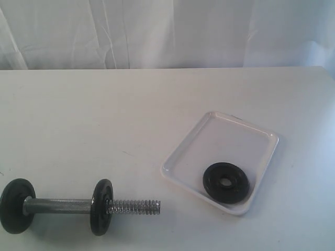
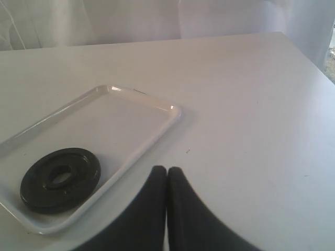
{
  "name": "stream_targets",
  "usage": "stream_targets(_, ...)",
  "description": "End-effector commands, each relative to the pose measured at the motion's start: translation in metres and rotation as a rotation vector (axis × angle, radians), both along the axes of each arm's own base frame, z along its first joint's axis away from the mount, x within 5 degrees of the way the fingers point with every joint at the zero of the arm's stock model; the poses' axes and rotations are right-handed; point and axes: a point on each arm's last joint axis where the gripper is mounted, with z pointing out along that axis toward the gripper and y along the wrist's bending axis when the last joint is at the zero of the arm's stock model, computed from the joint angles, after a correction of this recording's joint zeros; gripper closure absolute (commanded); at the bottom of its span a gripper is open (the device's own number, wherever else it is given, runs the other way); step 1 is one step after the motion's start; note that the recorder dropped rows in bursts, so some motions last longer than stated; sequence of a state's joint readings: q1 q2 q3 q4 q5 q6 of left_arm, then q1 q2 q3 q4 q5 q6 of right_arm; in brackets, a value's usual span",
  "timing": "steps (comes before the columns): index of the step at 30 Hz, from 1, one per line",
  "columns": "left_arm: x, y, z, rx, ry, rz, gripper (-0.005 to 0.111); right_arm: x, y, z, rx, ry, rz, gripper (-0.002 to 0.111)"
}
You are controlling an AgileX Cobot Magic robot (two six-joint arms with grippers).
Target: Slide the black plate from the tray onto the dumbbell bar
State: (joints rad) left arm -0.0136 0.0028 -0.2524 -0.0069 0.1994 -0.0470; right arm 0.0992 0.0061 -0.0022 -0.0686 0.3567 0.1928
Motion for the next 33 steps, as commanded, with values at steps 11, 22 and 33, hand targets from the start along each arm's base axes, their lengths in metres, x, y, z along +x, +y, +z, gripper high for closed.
stream_targets(11,-0.001,0.001,0.011,-0.003,-0.102,0.009,0.107,0.000,0.001,0.001,0.000,-0.021,0.013,0.108)
stream_targets(22,-0.001,0.001,0.019,-0.009,-0.188,0.015,0.107,0.000,0.001,0.001,0.000,-0.021,0.013,0.108)
stream_targets(33,0.022,0.002,0.013,0.243,-0.064,0.019,0.107,0.000,0.001,0.001,0.000,-0.021,0.013,0.108)
